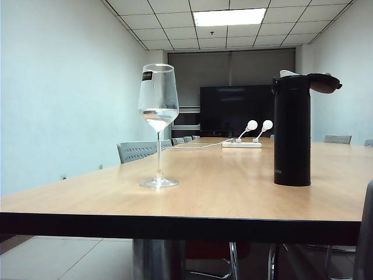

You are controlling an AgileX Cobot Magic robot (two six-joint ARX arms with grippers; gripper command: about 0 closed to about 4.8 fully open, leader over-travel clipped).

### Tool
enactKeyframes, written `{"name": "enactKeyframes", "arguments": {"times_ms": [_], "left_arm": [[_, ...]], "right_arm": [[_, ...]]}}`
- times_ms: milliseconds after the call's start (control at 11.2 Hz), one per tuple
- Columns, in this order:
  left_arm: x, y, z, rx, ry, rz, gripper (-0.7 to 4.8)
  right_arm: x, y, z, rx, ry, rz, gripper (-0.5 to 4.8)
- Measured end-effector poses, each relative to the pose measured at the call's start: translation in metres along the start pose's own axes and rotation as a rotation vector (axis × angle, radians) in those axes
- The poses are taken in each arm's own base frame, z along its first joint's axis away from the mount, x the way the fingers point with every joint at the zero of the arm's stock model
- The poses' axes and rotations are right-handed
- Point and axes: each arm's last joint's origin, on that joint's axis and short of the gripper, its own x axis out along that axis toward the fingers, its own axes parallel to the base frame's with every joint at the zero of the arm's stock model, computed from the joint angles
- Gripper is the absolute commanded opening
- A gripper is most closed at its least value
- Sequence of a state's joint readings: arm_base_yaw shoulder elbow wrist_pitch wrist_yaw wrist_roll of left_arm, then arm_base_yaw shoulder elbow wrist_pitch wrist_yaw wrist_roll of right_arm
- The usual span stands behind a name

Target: Pick up the black thermos cup, pour some water from it into the stemmed glass, and then put the thermos cup back on the table.

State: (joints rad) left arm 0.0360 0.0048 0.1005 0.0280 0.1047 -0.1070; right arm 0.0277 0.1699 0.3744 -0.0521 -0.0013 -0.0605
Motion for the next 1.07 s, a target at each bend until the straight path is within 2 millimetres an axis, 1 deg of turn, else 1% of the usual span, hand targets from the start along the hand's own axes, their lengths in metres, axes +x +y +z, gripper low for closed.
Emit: {"name": "enactKeyframes", "arguments": {"times_ms": [89, 178, 267, 444, 622, 711, 800, 889, 978, 1067], "left_arm": [[-0.001, -0.001, 0.004, -0.002, -0.004, -0.009, 4.64], [-0.003, -0.003, 0.013, -0.001, -0.011, -0.032, 4.64], [-0.004, -0.004, 0.018, -0.002, -0.011, -0.045, 4.64], [-0.005, -0.008, 0.030, -0.031, 0.043, -0.130, 4.63], [-0.002, -0.008, 0.036, -0.061, 0.070, -0.131, 4.63], [0.004, -0.010, 0.047, -0.074, 0.075, -0.175, 4.63], [0.014, -0.011, 0.060, -0.082, 0.098, -0.189, 4.61], [0.032, -0.011, 0.077, -0.089, 0.127, -0.212, 4.57], [0.043, -0.014, 0.085, -0.088, 0.116, -0.247, 4.57], [0.054, -0.020, 0.089, -0.086, 0.092, -0.298, 4.57]], "right_arm": [[0.004, 0.000, 0.005, -0.001, 0.019, 0.015, 4.76], [0.011, 0.000, 0.017, 0.000, 0.028, 0.049, 4.76], [0.014, 0.001, 0.020, 0.000, 0.037, 0.066, 4.76], [0.029, 0.001, 0.032, -0.041, 0.074, 0.112, 4.76], [0.037, 0.001, 0.036, -0.040, 0.098, 0.114, 4.76], [0.042, 0.000, 0.044, -0.022, 0.103, 0.116, 4.76], [0.046, 0.000, 0.050, -0.016, 0.101, 0.116, 4.74], [0.055, 0.001, 0.054, -0.007, 0.111, 0.142, 4.72], [0.061, 0.002, 0.054, 0.017, 0.122, 0.204, 4.72], [0.067, 0.004, 0.053, 0.043, 0.114, 0.263, 4.72]]}}
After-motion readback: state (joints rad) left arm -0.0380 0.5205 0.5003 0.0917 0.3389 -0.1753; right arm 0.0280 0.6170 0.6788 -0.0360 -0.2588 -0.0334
